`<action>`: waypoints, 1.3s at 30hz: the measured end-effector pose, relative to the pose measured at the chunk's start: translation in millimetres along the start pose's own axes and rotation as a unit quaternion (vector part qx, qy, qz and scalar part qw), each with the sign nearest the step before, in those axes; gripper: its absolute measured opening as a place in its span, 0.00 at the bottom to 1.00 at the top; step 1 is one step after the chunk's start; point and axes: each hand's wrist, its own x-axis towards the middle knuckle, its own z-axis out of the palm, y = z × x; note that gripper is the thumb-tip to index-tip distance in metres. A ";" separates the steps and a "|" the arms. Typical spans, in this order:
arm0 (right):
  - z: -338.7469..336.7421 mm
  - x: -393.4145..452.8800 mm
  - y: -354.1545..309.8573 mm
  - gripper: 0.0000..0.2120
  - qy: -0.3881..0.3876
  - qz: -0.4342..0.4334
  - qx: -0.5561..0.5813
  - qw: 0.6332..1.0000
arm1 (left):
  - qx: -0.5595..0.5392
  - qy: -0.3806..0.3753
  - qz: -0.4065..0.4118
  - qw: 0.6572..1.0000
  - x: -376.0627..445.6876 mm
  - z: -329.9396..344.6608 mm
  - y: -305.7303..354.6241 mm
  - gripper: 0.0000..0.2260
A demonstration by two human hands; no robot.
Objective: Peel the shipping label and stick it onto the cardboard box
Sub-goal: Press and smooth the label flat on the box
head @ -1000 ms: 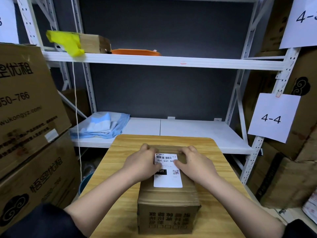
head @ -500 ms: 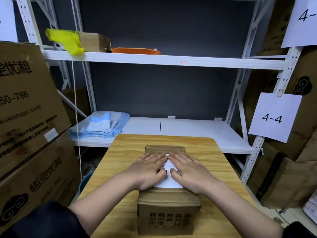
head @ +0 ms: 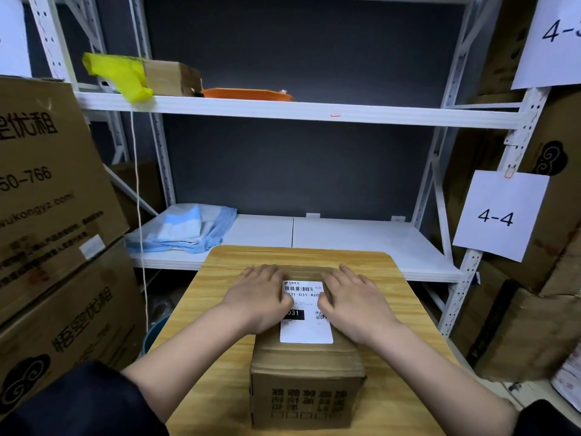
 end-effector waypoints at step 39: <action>2.5 -23.4 2.9 0.28 -0.003 -0.027 -0.011 1.000 | 0.000 -0.012 0.059 0.998 -27.0 12.1 -8.9 0.33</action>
